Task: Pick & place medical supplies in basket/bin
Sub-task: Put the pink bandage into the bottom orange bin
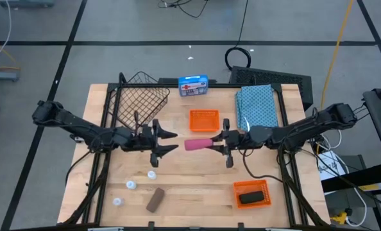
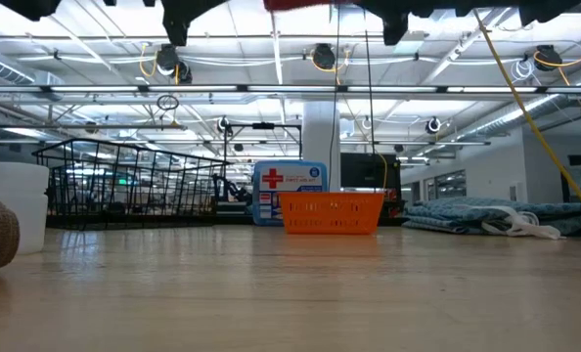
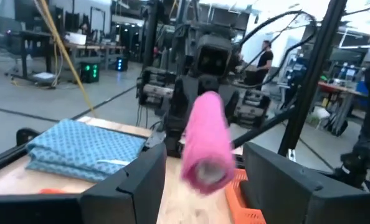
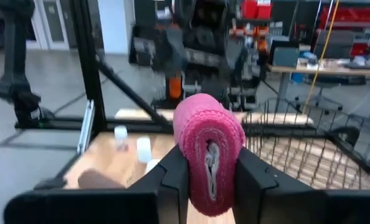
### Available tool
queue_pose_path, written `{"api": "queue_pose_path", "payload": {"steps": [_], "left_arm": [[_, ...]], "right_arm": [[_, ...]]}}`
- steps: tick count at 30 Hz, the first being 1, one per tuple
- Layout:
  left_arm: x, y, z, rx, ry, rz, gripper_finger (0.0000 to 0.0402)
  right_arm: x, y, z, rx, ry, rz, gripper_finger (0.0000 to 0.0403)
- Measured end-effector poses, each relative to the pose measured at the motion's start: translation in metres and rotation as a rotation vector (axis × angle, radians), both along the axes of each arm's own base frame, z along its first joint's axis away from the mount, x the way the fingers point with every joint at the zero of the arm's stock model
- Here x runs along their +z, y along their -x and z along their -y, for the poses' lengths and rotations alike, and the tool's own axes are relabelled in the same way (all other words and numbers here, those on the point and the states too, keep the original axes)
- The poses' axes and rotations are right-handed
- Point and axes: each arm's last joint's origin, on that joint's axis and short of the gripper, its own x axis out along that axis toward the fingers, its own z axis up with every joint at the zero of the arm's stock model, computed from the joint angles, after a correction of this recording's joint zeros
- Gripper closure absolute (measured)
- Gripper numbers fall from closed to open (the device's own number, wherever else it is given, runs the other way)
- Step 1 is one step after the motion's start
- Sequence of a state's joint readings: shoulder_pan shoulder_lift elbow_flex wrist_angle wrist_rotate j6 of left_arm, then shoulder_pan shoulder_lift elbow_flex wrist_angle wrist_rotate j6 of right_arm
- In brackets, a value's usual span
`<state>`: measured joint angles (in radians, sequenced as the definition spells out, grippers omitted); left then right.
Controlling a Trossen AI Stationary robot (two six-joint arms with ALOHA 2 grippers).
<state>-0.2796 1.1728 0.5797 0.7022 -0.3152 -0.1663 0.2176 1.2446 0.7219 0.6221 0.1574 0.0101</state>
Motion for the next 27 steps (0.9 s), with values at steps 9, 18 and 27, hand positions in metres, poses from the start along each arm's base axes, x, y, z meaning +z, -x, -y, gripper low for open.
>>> {"api": "queue_pose_path", "payload": {"steps": [9,18,27], "left_arm": [[-0.014,-0.021,0.005,0.004,-0.047,-0.054,0.0175],[-0.014,-0.037,0.013,-0.048,-0.127,-0.027,0.0137],[-0.007,-0.035,0.012,-0.057,-0.114,0.018,0.0133]], "right_arm": [[-0.004,-0.01,-0.002,-0.002,0.032,0.069,0.0337],[-0.003,-0.009,-0.003,0.004,0.063,0.084,0.0337],[0.0,-0.01,-0.001,-0.013,0.066,0.112,0.0339]]}}
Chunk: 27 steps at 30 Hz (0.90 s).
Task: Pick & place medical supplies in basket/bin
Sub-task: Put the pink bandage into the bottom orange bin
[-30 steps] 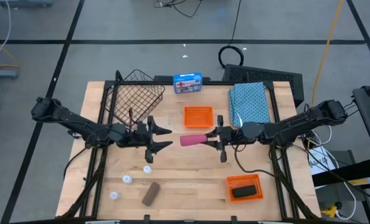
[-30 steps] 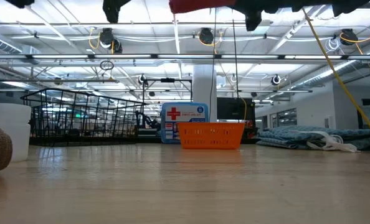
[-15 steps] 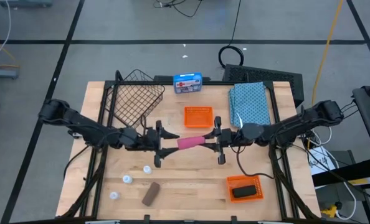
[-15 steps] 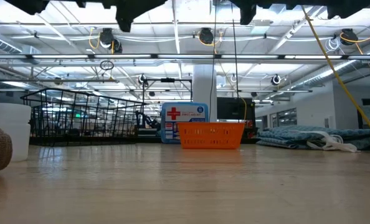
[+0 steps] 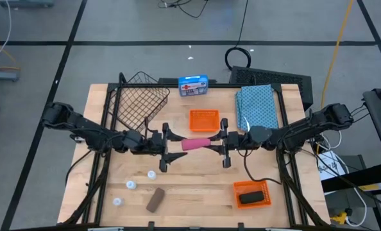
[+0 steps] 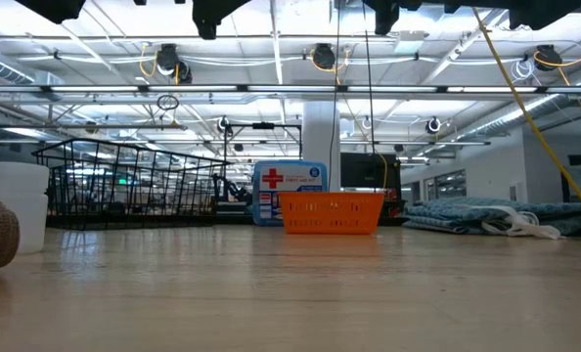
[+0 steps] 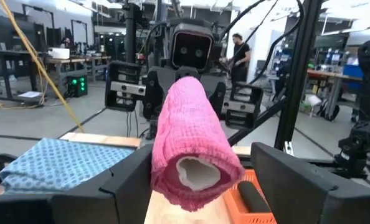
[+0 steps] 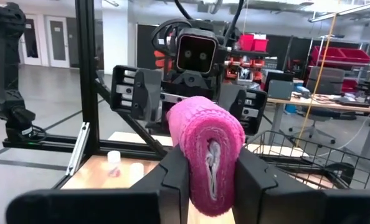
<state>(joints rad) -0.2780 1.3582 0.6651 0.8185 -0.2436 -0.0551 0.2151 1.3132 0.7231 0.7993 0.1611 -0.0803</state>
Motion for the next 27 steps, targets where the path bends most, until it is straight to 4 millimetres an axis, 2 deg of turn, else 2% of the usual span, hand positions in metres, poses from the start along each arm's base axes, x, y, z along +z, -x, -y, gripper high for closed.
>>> {"api": "queue_pose_path", "payload": {"steps": [21,27], "left_arm": [[0.002,-0.003,-0.015,0.04,0.031,0.022,0.0135],[0.005,-0.002,-0.014,0.012,0.01,0.057,0.0189]], "right_arm": [[0.004,0.001,0.0,0.0,-0.01,0.041,0.0339],[0.004,0.001,0.0,0.004,-0.008,0.035,0.0336]]}}
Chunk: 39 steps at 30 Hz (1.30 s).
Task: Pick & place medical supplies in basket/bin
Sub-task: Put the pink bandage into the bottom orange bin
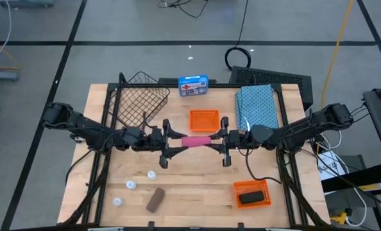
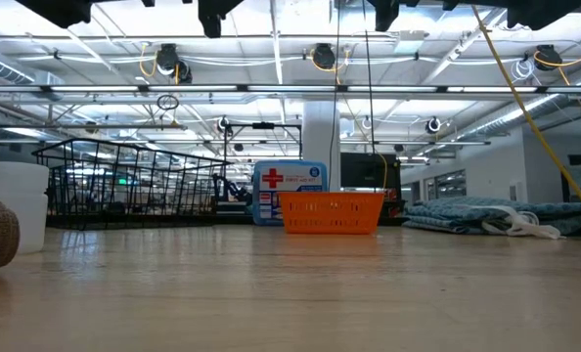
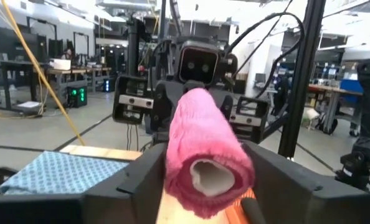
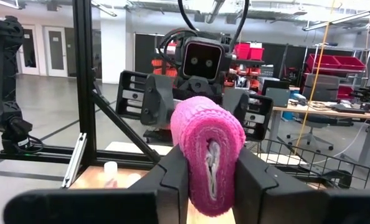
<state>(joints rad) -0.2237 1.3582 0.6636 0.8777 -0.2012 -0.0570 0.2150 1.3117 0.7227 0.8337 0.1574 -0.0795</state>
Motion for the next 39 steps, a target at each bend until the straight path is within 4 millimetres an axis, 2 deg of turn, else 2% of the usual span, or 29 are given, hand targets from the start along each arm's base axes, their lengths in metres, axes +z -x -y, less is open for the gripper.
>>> {"api": "queue_pose_path", "payload": {"steps": [4,8,15,22,25,32,39], "left_arm": [[0.001,0.0,0.0,-0.001,0.001,0.006,0.0239],[0.0,0.0,0.0,-0.002,0.001,0.006,0.0271],[-0.001,0.0,0.0,-0.002,0.002,-0.008,0.0281],[-0.002,0.0,0.002,-0.006,0.033,-0.023,0.0282],[-0.003,0.002,0.007,-0.019,-0.001,-0.034,0.0293],[-0.002,0.004,0.011,-0.039,-0.02,-0.042,0.0351],[-0.017,-0.004,0.013,-0.059,0.008,-0.108,0.0347]], "right_arm": [[0.0,0.0,0.0,0.0,0.0,0.0,0.0338],[0.0,0.0,0.0,0.0,0.001,-0.001,0.0335],[-0.001,0.0,0.0,0.001,-0.002,-0.011,0.0334],[-0.003,0.001,-0.001,0.007,-0.007,-0.037,0.0286],[-0.003,0.006,-0.005,0.025,0.005,-0.086,0.0267],[0.008,0.027,-0.009,0.059,0.022,-0.151,0.0247],[0.025,0.045,-0.006,0.051,-0.026,-0.111,0.0246]]}}
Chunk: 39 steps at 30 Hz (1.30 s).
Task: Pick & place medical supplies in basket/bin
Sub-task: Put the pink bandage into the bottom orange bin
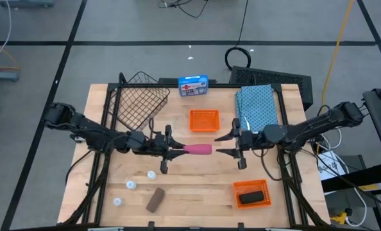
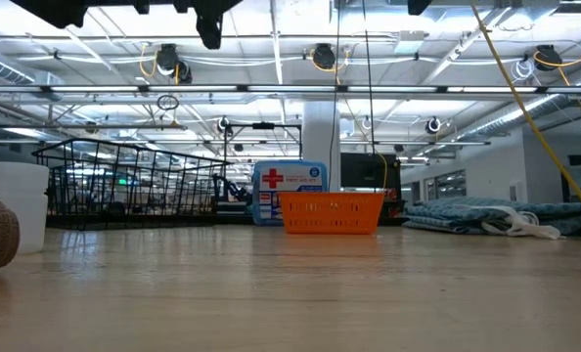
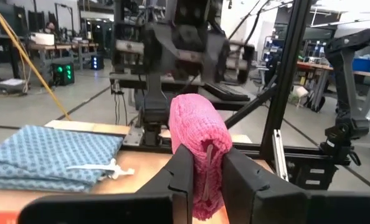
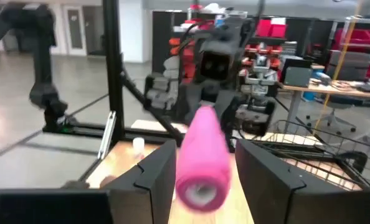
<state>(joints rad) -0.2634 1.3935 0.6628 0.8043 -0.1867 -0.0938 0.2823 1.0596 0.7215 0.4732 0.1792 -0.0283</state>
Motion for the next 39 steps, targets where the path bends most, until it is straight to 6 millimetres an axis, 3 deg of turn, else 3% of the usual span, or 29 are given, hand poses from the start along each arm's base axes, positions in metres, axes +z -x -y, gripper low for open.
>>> {"api": "queue_pose_path", "payload": {"steps": [5,11,15,22,28,39], "left_arm": [[-0.017,-0.015,0.003,-0.002,0.008,-0.036,0.035],[-0.027,-0.041,0.004,-0.022,-0.005,-0.079,0.0346],[-0.028,-0.054,0.003,-0.047,-0.006,-0.079,0.0344],[-0.028,-0.061,-0.003,-0.041,-0.01,-0.105,0.0347],[-0.03,-0.061,-0.003,-0.038,-0.013,-0.123,0.0348],[-0.029,-0.061,-0.003,-0.034,-0.004,-0.123,0.0347]], "right_arm": [[0.02,0.0,0.001,-0.035,0.005,-0.077,0.0242],[0.046,-0.023,-0.005,-0.037,0.061,-0.298,0.0201],[0.053,-0.042,-0.011,-0.048,0.086,-0.51,0.0164],[0.03,-0.075,-0.02,-0.053,0.169,-0.783,0.0135],[0.005,-0.084,-0.019,-0.069,0.196,-0.928,0.0144],[0.013,-0.077,-0.015,-0.095,0.143,-0.919,0.0165]]}}
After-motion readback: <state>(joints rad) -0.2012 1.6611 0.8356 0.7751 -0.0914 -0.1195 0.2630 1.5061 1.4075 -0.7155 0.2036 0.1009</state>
